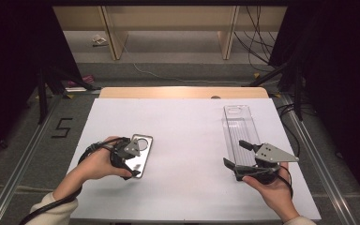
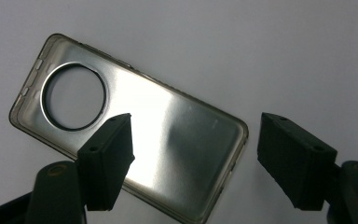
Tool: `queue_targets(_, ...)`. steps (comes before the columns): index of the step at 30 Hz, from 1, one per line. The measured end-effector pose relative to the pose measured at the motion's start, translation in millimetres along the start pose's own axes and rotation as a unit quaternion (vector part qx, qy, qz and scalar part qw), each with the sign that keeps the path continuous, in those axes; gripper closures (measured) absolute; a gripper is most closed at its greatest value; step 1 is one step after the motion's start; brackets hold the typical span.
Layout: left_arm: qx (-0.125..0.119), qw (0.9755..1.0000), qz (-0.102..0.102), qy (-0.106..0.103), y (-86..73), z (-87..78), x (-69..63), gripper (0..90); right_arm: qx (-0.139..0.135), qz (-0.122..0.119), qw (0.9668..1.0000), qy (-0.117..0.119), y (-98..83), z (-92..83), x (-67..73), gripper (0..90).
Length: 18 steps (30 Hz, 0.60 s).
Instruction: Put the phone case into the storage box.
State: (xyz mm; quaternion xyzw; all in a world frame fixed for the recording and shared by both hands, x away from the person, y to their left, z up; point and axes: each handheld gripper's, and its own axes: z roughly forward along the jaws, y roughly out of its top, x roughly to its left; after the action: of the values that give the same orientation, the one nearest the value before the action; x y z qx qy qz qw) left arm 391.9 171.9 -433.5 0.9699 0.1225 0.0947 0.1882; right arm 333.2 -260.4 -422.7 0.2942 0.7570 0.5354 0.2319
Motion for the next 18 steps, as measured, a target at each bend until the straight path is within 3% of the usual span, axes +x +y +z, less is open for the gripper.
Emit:
queue_targets(6, 0.025, 0.9979, 0.055, -0.022, -0.5, 1.4, -4.7, 30.0, 0.001, -0.001, 1.0, 0.001, 0.2, 0.5, 0.6, 15.9)
queue_targets(12, 0.057, 0.9936, 0.096, -0.018, -1.6, 7.3, -8.0, 34.5, 0.002, -0.001, 1.0, 0.002, -0.3, 0.9, 0.2, 15.9)
queue_targets(18, 0.067, 0.9903, 0.121, -0.019, -3.0, 9.2, -11.3, 39.3, 0.002, 0.0, 1.0, 0.001, -0.4, 1.6, 0.9, 15.9)
